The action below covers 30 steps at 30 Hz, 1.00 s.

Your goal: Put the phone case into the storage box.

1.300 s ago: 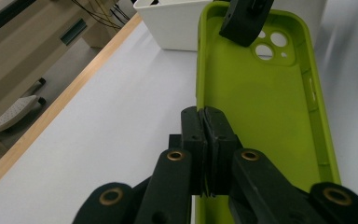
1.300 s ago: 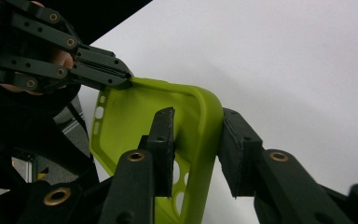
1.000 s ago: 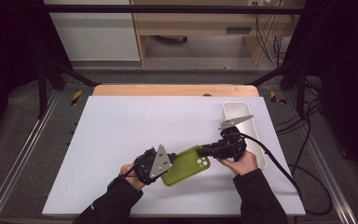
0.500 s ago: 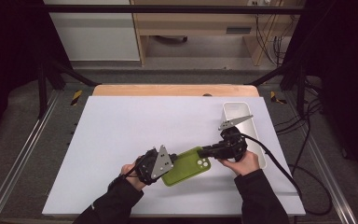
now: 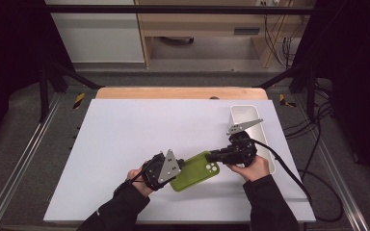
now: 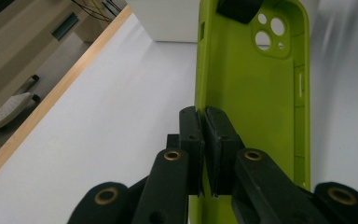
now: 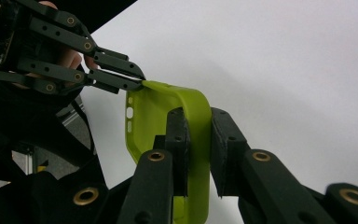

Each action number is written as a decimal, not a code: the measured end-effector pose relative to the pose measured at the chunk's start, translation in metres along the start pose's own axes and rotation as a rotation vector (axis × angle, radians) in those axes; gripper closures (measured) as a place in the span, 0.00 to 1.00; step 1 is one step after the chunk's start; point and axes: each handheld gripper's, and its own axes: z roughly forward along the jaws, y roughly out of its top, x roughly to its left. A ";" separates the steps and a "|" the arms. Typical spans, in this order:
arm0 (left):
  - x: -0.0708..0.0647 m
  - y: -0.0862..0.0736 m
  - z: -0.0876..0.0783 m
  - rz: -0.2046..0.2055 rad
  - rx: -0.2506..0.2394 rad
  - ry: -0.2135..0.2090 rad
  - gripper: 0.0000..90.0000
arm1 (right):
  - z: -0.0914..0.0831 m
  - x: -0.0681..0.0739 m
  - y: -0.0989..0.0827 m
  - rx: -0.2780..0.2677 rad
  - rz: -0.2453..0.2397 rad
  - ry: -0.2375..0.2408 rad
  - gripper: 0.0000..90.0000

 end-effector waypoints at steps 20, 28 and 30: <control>0.029 -0.016 -0.018 -0.273 -0.111 -0.015 0.56 | -0.015 -0.002 0.003 -0.029 -0.013 -0.080 0.88; 0.046 -0.041 -0.030 -0.388 -0.141 0.035 0.38 | -0.032 -0.001 0.004 -0.054 -0.036 -0.131 0.88; 0.049 -0.049 -0.033 -0.413 -0.152 0.048 0.37 | -0.034 -0.001 0.005 -0.055 -0.042 -0.139 0.88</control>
